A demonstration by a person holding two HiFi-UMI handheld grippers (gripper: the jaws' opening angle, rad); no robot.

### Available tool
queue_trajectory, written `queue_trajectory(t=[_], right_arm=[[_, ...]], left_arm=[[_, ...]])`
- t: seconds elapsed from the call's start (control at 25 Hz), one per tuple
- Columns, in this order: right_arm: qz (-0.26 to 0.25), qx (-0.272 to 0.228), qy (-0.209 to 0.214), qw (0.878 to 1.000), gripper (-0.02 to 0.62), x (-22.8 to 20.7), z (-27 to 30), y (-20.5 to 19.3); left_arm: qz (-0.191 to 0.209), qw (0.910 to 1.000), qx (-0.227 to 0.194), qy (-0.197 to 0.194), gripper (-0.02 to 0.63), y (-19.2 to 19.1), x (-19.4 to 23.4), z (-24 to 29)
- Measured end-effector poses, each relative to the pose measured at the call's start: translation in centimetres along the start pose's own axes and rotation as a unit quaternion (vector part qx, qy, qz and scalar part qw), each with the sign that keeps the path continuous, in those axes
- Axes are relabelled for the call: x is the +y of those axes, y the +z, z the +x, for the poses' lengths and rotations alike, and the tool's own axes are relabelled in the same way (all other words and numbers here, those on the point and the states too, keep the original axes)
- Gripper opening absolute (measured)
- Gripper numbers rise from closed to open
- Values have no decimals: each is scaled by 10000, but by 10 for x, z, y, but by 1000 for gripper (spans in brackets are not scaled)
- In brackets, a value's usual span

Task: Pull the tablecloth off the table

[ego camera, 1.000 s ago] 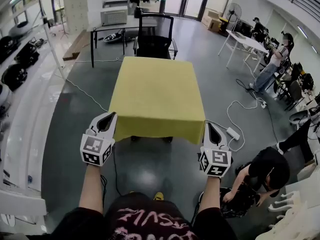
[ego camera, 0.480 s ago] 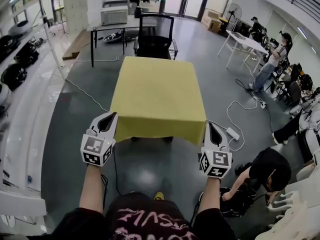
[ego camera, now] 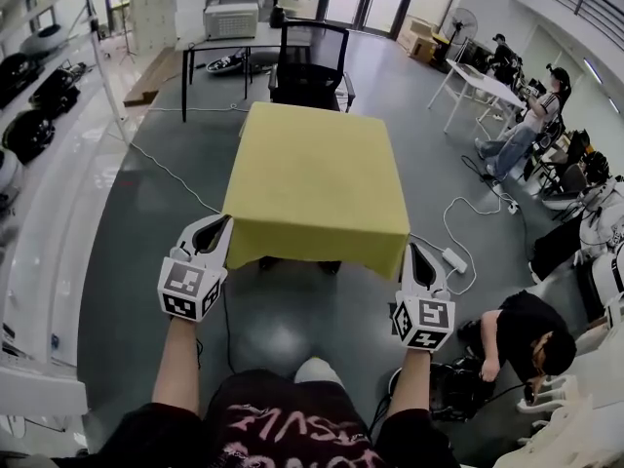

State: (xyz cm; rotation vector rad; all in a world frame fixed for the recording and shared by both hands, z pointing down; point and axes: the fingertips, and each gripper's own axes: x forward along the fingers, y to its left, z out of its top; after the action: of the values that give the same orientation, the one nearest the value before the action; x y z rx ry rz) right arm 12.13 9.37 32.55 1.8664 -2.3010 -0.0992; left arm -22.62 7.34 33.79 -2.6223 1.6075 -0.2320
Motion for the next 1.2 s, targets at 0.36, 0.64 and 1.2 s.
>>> queue_trajectory(t=[0.36, 0.64, 1.2], right_arm=[[-52, -26, -84, 9999, 12, 4, 30, 0], [-251, 52, 80, 9996, 12, 4, 82, -22], [-239, 72, 236, 9994, 12, -110, 269, -28]], left_arm=[[106, 9999, -71, -112, 6, -1, 18, 18], [169, 9997, 18, -178, 8, -18, 33, 59], [81, 9992, 334, 221, 8, -19, 76, 243]])
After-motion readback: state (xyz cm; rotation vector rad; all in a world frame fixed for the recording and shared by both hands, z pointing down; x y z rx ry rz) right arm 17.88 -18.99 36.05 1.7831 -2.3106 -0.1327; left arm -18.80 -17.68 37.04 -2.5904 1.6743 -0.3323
